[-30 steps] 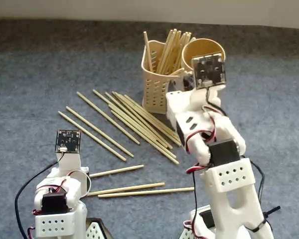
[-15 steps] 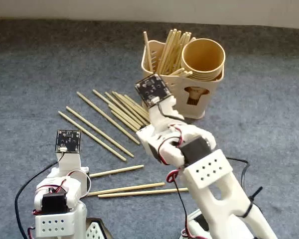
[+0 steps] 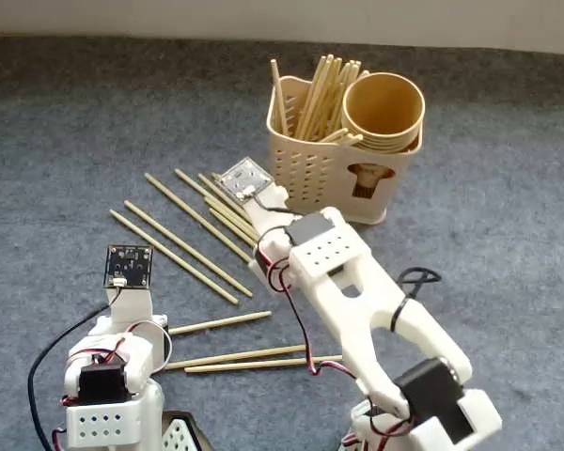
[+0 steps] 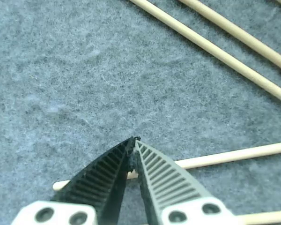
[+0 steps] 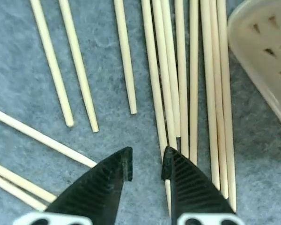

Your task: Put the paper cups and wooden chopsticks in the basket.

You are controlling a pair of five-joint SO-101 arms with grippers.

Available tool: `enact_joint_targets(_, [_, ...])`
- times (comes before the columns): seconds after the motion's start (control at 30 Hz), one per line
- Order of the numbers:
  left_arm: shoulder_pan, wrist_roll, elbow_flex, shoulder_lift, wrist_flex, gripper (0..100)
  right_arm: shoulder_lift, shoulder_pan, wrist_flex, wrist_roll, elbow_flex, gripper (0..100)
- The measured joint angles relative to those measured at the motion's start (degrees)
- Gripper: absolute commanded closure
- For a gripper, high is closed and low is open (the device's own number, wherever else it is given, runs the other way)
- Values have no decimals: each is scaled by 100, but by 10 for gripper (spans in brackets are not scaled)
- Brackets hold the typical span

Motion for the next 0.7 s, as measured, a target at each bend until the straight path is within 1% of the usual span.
enact_joint_targets(0.13, [0, 0, 0, 0, 0, 995, 703, 0, 0, 273, -536, 883])
enact_joint_targets(0.2, [0, 0, 0, 0, 0, 995, 1046, 0, 0, 369, -826, 902])
enact_joint_targets(0.43, [0, 0, 0, 0, 0, 995, 2084, 0, -9, 422, -1714, 911])
enact_joint_targets(0.7, [0, 0, 0, 0, 0, 995, 2505, 0, -9, 422, -2119, 911])
